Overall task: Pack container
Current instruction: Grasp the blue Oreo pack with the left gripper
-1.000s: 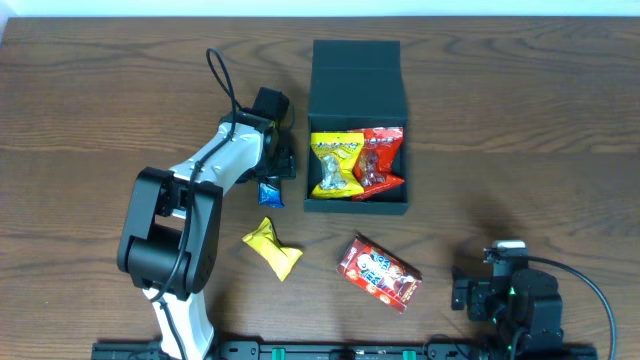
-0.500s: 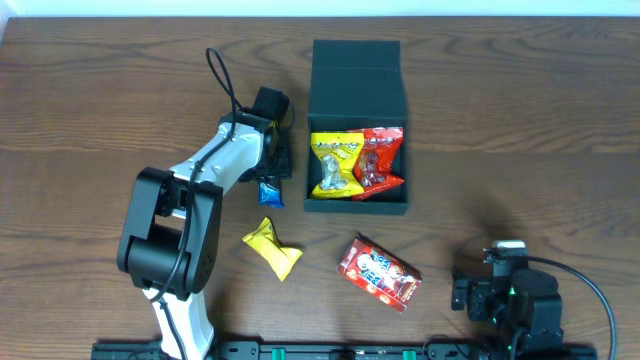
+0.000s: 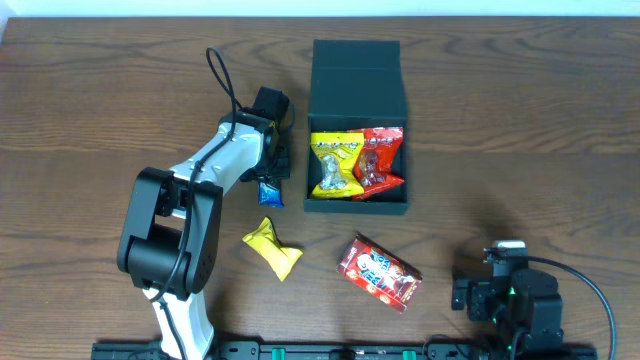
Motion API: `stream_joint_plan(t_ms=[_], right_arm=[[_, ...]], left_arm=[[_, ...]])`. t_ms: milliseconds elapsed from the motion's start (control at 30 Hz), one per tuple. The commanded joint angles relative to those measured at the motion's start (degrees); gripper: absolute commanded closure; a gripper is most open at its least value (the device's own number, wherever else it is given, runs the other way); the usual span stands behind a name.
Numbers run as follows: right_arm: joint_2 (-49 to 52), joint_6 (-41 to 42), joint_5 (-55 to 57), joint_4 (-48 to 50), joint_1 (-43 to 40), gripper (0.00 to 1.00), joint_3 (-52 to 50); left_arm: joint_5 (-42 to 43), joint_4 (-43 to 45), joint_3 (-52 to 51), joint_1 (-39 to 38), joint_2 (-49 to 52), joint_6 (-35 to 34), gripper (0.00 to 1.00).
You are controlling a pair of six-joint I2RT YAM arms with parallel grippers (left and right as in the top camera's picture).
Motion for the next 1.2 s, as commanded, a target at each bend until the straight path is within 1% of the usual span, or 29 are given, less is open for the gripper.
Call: stream_joint_plan(t_ms=[0,100,533,600,933,1167], right_arm=[[-0.42,-0.66,-0.15,-0.20,-0.50,0.01,-0.24],[-0.42,-0.66,-0.13,-0.20,-0.50,0.01,-0.24],[-0.42,-0.66,-0.15,-0.20,-0.50,0.01,-0.24],[-0.42,-0.66,-0.13,-0.20,-0.50,0.01,-0.24],[-0.42,-0.66,-0.15,-0.20,-0.50,0.01,-0.24],[-0.42,-0.66,-0.13,-0.20,-0.50,0.01,-0.24]], left_arm=[[-0.94,-0.13,1.16,0.00,0.26,-0.26,0.47],[-0.92,-0.15,1.16,0.00,0.26,-0.26,0.51],[-0.81,-0.15,1.16,0.00,0.26,-0.26,0.56],[-0.81,-0.15,1.16,0.00,0.26,-0.26,0.59],[-0.83,-0.15,1.16,0.00,0.26,-0.26,0.59],[-0.81,-0.17,1.16,0.00,0.26,-0.26,0.63]])
